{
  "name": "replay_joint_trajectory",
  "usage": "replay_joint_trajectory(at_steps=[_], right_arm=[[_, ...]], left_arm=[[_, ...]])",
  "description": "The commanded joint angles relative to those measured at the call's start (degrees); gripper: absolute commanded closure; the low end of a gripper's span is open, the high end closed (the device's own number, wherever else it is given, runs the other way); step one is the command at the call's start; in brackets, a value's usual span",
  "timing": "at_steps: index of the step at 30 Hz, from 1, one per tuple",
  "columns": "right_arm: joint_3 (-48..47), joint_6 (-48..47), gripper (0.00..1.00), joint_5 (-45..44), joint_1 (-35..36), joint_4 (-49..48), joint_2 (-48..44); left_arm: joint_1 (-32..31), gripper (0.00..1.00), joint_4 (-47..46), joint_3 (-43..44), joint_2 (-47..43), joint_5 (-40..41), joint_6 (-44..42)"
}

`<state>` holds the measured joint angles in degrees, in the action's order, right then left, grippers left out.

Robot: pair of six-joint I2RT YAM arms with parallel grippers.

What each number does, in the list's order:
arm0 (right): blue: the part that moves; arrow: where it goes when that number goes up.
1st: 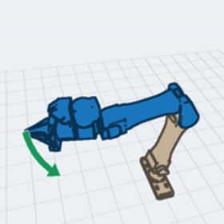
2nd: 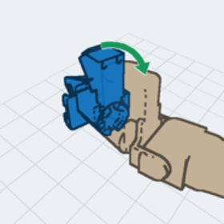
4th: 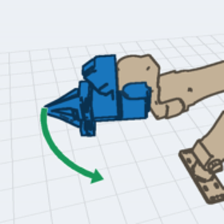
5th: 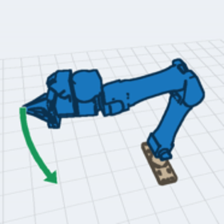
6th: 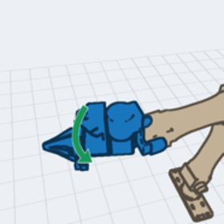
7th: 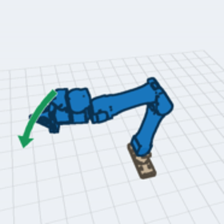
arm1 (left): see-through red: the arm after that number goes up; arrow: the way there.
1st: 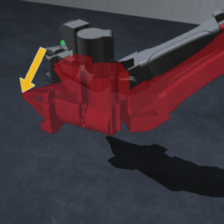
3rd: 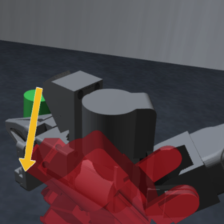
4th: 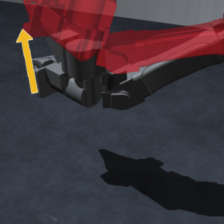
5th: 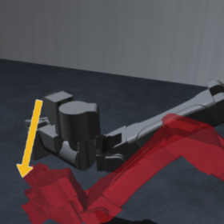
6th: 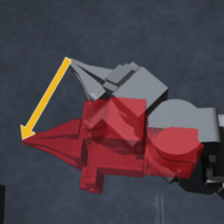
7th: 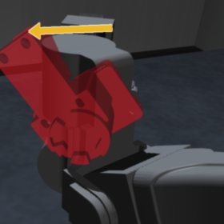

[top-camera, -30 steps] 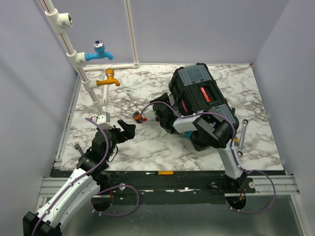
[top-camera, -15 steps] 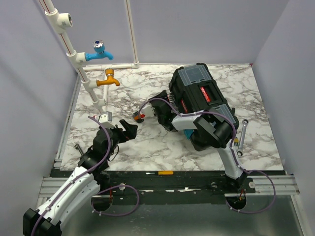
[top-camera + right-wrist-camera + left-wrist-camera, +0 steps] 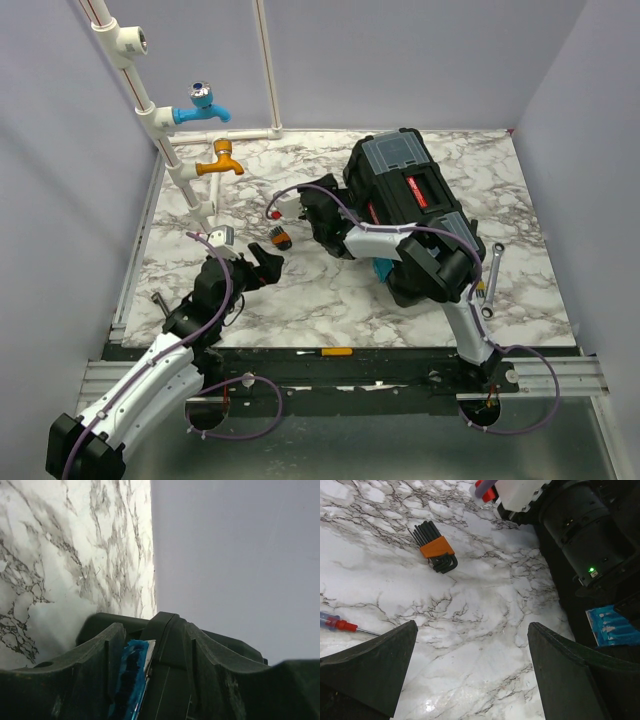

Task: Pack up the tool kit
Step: Close the toolbox at the center of the board.

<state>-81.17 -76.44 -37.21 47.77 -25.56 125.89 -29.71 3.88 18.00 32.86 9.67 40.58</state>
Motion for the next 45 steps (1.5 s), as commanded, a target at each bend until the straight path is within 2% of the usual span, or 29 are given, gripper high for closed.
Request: replay_joint_trajectory(at_steps=[1,13,17,24,29,36,45], right_arm=[[-1.5,9.7,0.42,-1.6,-0.1,0.3,-3.0],[0.2,17.0,0.42,-4.5,-1.8,1.2,-6.1],[-0.2,20.4,0.42,-4.0,-2.0,3.5,-7.8],[1.8,22.9,0.46,-2.7,-3.2,4.7,-10.2],[2.6,21.7,0.46,-1.6,-3.5,5.6,-9.9],[3.3,22.3,0.48,-0.5,-4.2,5.7,-10.0],[3.9,23.4,0.48,2.5,-5.1,8.4,-12.0]], left_arm=[[0.3,0.05,-1.8,1.0,0.4,-1.8,0.3],[0.2,0.05,-3.3,0.8,2.7,-3.2,0.2],[0.2,0.05,-3.6,2.6,8.9,-5.6,0.1],[0.2,0.05,-9.3,5.9,18.4,-12.0,1.4],[0.3,0.05,-13.8,10.2,28.3,-16.1,3.6],[0.3,0.06,-27.3,15.5,45.4,-24.3,12.9],[0.1,0.12,-42.5,20.9,59.6,-26.1,23.3]])
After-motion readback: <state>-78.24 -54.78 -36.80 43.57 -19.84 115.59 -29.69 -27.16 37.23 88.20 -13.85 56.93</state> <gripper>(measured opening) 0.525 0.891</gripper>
